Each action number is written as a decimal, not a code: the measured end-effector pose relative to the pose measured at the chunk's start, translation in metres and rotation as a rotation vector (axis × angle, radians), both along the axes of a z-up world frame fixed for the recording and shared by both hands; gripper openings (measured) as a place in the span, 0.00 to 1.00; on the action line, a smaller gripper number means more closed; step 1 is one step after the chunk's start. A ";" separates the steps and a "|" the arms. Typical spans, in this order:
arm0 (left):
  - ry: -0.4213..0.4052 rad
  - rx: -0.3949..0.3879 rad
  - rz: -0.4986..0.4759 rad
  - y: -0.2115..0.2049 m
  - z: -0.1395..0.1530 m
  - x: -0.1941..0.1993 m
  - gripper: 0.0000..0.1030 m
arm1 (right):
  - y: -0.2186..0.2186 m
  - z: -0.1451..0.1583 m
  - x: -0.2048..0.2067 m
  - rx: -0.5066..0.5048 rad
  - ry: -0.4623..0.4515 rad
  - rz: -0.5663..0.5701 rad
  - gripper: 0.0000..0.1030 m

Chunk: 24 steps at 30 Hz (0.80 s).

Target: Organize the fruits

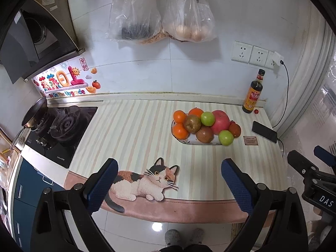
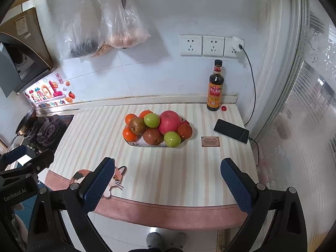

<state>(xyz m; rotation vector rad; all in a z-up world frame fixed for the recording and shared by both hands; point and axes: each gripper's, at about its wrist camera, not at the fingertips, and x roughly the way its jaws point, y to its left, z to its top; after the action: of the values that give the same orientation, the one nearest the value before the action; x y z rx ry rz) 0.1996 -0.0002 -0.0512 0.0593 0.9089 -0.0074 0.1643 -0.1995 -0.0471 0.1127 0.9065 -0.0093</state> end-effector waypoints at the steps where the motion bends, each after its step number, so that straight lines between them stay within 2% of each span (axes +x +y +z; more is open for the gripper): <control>1: 0.000 -0.001 0.001 0.000 0.000 0.001 0.98 | 0.000 -0.001 0.003 0.003 0.003 0.000 1.00; 24: 0.011 -0.003 -0.006 -0.007 -0.006 0.010 0.98 | 0.001 -0.008 0.007 0.015 0.024 0.004 1.00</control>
<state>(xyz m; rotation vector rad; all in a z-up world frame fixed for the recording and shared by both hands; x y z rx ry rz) 0.2096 -0.0071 -0.0577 0.0597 0.9193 -0.0149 0.1715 -0.1985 -0.0547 0.1245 0.9308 0.0000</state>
